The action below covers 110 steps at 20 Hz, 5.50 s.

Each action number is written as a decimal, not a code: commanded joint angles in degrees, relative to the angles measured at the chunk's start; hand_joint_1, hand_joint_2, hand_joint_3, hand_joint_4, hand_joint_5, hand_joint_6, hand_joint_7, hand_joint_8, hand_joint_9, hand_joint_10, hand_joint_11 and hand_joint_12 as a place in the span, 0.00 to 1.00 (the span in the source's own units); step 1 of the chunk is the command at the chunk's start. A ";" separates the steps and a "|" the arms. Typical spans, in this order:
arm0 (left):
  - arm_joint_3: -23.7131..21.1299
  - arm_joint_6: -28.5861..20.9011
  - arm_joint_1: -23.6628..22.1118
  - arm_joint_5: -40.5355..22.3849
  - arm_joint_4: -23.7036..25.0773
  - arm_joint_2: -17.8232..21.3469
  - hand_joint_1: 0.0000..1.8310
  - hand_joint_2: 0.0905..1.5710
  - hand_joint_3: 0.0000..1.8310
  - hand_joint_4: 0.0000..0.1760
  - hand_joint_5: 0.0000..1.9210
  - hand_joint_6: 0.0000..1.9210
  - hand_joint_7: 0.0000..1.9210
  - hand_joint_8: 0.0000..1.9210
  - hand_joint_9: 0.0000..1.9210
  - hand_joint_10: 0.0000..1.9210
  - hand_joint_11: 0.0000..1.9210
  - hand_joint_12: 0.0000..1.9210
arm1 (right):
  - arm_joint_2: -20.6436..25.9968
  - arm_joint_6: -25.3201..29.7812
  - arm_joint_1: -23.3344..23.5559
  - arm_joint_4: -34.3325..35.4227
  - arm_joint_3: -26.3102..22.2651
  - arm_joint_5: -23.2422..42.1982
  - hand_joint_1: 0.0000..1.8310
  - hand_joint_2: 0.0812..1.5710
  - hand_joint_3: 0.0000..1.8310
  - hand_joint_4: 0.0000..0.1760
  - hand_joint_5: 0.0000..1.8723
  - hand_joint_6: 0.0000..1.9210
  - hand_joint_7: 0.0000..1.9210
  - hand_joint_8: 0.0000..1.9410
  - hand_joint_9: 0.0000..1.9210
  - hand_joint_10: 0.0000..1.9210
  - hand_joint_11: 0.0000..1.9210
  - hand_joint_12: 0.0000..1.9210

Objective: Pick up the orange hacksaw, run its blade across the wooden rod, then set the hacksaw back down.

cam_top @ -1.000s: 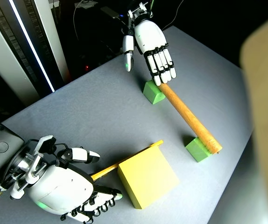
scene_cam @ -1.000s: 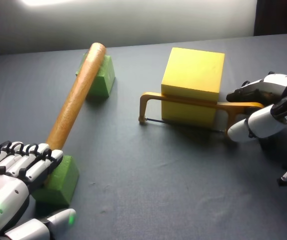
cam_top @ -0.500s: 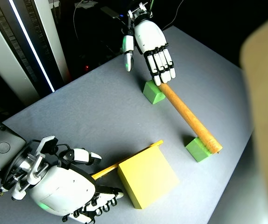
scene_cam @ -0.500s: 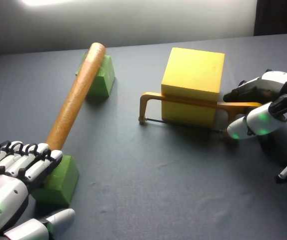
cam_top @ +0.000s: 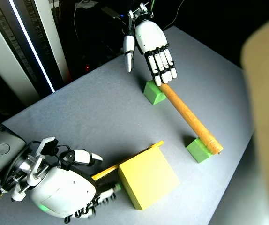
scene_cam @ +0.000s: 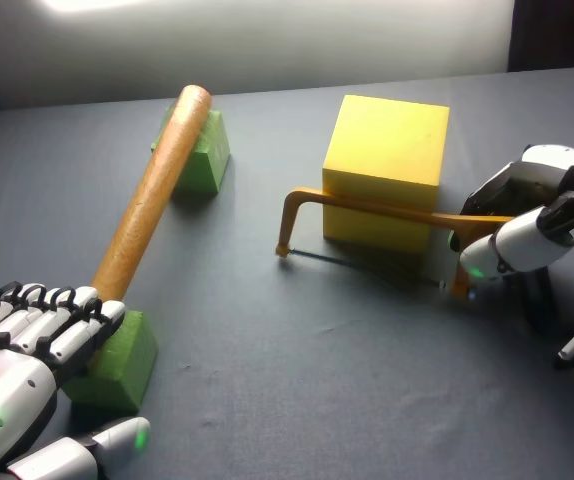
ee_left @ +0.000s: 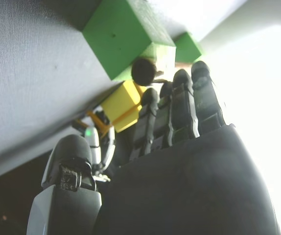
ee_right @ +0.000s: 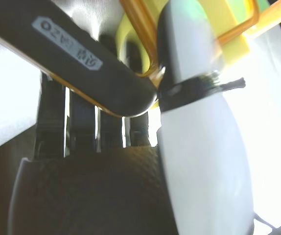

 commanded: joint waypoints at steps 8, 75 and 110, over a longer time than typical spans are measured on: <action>0.19 -0.34 0.04 -3.52 1.48 -0.13 0.00 0.84 0.00 0.00 0.07 0.00 0.05 0.00 0.03 0.00 0.00 0.03 | 1.87 -1.84 0.43 -1.43 -1.53 -0.54 0.67 0.68 0.00 0.00 0.51 0.52 0.59 0.40 0.70 0.01 0.53 0.44; 1.36 -1.14 0.01 -3.10 1.49 -1.56 0.00 0.84 0.00 0.00 0.10 0.00 0.08 0.00 0.05 0.00 0.00 0.06 | -15.19 -18.88 21.02 -1.67 -3.27 16.09 0.68 0.66 0.00 0.00 0.54 0.47 0.62 0.35 0.71 0.00 0.55 0.43; 1.44 -1.11 0.11 -3.10 1.50 -1.77 0.00 0.84 0.00 0.00 0.11 0.00 0.08 0.01 0.05 0.00 0.02 0.02 | -21.15 -19.42 19.74 -7.14 -0.52 12.23 0.68 0.65 0.00 0.00 0.55 0.45 0.63 0.32 0.71 0.00 0.56 0.41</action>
